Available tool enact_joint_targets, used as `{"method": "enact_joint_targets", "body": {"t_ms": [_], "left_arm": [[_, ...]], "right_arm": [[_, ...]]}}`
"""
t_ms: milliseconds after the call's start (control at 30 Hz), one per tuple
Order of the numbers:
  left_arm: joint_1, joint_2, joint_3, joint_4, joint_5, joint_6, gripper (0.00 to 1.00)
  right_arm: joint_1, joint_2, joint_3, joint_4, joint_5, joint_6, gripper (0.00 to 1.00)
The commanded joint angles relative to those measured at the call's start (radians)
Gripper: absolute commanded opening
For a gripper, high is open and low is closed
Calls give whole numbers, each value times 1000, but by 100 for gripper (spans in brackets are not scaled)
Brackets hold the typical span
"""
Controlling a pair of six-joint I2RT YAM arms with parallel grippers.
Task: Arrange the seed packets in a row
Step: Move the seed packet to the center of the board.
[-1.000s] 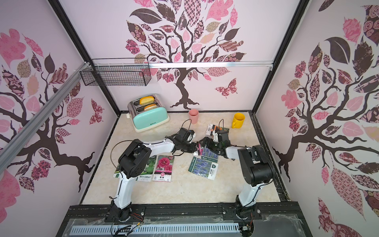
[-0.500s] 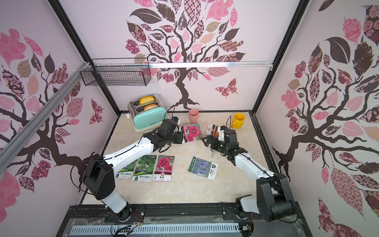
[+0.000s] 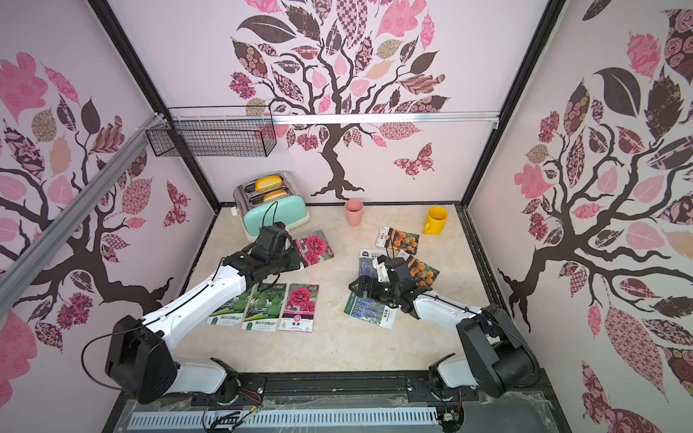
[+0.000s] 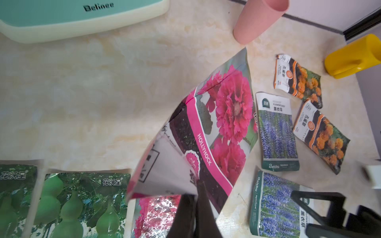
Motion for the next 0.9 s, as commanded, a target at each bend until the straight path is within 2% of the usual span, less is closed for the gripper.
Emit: {"method": "enact_joint_targets", "body": {"t_ms": [0,133,200,300,400,467,567,633,733,867], "left_arm": [[5,-30,-1,-29,-11,2,0],[5,-40,14,-33,-2,0,0],[5,-39,18,-28,9,-4,0],[5,-34,13,-23,27,-11,0],[5,-28,-3,-11,42,-19,0],[5,-27,-21,10,64,-31,0],[4,-12,-54,48,119,-64,0],[-6,1,-77,84,144,-98,0],[-44,22,-107,130,145,-145,0],[-88,48,-126,162,138,-193,0]], "right_arm": [[0,30,-26,86,-28,44,100],[-9,63,-57,102,-27,63,100],[-46,58,-76,87,-13,75,100],[-188,-5,-126,38,18,79,100],[-358,-140,-142,-67,71,40,100],[-423,-251,-124,-142,126,6,100],[-428,-375,-63,-197,169,-26,100],[-415,-382,-31,-150,102,-20,100],[-331,-266,48,-97,11,-29,100],[-190,-40,187,-70,-17,-62,100]]}}
